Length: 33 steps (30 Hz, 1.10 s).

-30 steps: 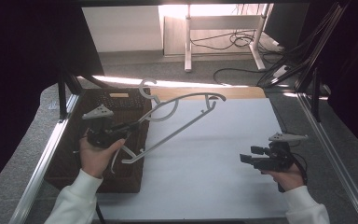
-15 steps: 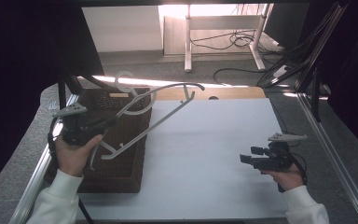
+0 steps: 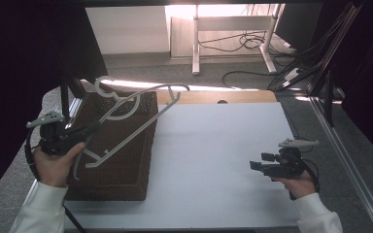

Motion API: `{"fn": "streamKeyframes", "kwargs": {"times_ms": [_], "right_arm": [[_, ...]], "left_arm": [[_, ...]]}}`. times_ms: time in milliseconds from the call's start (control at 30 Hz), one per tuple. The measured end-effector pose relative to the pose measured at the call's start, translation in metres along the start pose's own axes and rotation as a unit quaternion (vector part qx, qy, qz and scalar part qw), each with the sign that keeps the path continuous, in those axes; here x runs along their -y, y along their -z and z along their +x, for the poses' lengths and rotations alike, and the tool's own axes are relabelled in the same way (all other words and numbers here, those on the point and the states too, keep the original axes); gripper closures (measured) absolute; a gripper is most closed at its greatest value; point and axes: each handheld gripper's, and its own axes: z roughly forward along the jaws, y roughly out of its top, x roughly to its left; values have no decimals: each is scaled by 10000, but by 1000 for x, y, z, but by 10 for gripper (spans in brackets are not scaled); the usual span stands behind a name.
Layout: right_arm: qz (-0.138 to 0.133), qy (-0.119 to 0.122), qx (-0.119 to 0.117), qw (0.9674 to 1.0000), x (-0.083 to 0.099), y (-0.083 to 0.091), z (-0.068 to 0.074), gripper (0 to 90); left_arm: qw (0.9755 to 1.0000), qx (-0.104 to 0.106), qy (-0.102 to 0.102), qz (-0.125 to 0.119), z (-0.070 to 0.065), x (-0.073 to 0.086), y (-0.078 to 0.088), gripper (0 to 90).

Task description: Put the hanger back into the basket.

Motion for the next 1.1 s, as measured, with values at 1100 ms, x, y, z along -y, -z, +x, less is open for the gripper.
{"fn": "streamKeyframes", "kwargs": {"times_ms": [1100], "right_arm": [[91, 14, 40, 10000, 2, -2, -1, 287]], "left_arm": [[9970, -648, 427, 0, 61, 33, 25, 820]]}}
